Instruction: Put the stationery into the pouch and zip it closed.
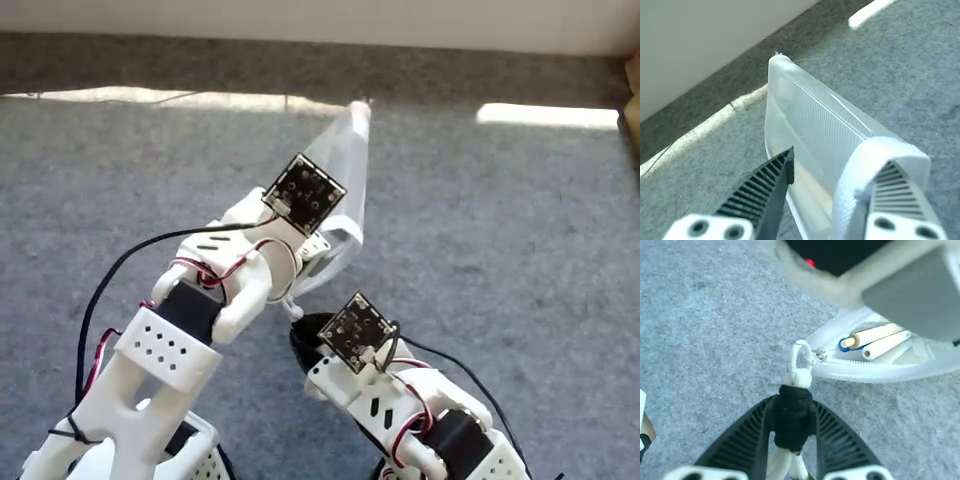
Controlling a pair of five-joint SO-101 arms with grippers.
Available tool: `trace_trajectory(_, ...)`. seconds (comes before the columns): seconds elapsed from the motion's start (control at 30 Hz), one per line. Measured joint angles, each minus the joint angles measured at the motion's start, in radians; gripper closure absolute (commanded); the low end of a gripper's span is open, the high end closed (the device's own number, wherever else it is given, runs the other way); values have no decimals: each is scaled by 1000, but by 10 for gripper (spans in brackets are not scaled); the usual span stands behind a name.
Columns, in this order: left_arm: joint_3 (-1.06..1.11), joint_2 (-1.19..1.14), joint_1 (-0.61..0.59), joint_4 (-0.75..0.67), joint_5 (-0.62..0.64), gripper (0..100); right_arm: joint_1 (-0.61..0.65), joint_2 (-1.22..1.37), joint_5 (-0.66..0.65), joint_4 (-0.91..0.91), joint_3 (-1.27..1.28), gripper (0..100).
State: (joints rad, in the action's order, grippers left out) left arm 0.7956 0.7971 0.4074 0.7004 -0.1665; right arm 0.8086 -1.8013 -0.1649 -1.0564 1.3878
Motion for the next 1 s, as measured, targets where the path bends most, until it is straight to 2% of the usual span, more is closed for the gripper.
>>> trace_trajectory(0.2, -44, 100, -9, 126, 5, 758, -48, 0, -2, 25, 0, 994)
trace_trajectory(0.53, -49, 296, -15, 273, 8, 758, -57, 0, -2, 25, 0, 994)
trace_trajectory(0.7, -49, 400, -26, 382, 8, 758, -132, 0, -3, 25, 0, 994)
trace_trajectory(1.0, -49, 471, -75, 506, -138, 758, -261, 0, 35, 0, -87, 994)
